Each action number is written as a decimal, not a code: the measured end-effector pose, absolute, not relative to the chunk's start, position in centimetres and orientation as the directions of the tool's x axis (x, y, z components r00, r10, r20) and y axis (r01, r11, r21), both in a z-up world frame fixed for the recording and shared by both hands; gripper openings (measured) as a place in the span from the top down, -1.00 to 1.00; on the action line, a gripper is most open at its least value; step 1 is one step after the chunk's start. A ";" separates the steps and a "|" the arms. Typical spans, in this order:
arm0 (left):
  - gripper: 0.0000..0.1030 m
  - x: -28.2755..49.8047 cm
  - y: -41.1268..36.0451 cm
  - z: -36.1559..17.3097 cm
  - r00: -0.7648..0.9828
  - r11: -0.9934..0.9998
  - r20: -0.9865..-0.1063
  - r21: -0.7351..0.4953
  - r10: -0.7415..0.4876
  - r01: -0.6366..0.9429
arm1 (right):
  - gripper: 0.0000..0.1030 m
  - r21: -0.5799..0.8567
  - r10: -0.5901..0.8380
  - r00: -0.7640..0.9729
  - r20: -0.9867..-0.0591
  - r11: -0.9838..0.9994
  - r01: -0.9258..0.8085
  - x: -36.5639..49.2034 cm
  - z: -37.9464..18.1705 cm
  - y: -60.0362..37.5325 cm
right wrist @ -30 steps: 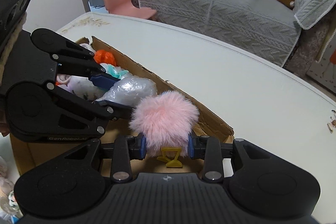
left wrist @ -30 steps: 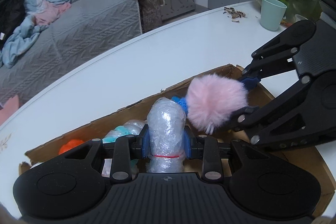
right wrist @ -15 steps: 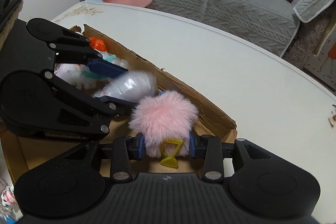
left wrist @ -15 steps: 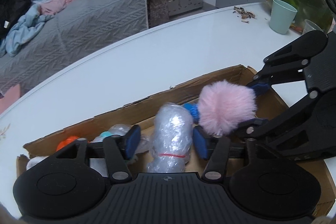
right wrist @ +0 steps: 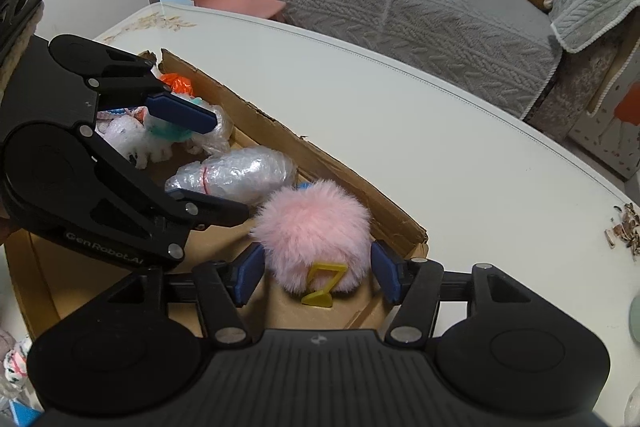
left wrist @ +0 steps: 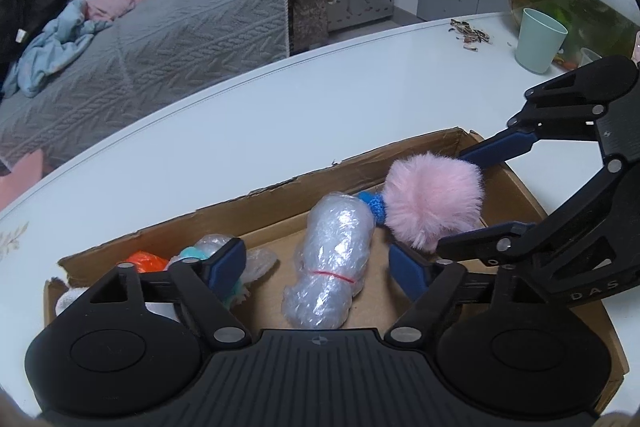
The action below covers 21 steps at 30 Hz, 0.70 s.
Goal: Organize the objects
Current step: 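Carry the bubble-wrap bottle and pink pompom into the tray and open both grippers, then move both grippers back toward the bundles beside the tray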
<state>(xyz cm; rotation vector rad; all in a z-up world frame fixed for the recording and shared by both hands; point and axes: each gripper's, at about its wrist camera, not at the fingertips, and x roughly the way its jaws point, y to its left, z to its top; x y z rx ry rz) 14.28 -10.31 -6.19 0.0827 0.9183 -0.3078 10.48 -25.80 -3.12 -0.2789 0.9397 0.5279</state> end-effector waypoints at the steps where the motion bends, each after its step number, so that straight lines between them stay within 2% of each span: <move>1: -0.67 14.1 -10.2 -6.0 0.569 0.954 -0.791 -0.059 -0.225 0.295 | -0.14 -0.003 0.306 0.478 -0.823 0.839 -0.544 10.6 -3.0 -25.8; 11: -0.71 11.8 -9.0 -3.4 0.570 0.960 -0.790 -0.083 -0.227 0.266 | -0.19 -0.003 0.302 0.497 -0.814 0.852 -0.523 10.7 -1.8 -26.1; 14: -0.71 10.2 -8.5 -1.9 0.577 0.965 -0.789 -0.077 -0.213 0.251 | -0.36 -0.005 0.287 0.497 -0.819 0.862 -0.507 9.7 -1.2 -26.0; 21: -0.73 3.9 -6.2 1.0 0.575 0.971 -0.796 -0.065 -0.189 0.230 | -0.48 0.015 0.289 0.498 -0.817 0.876 -0.483 6.0 0.4 -25.7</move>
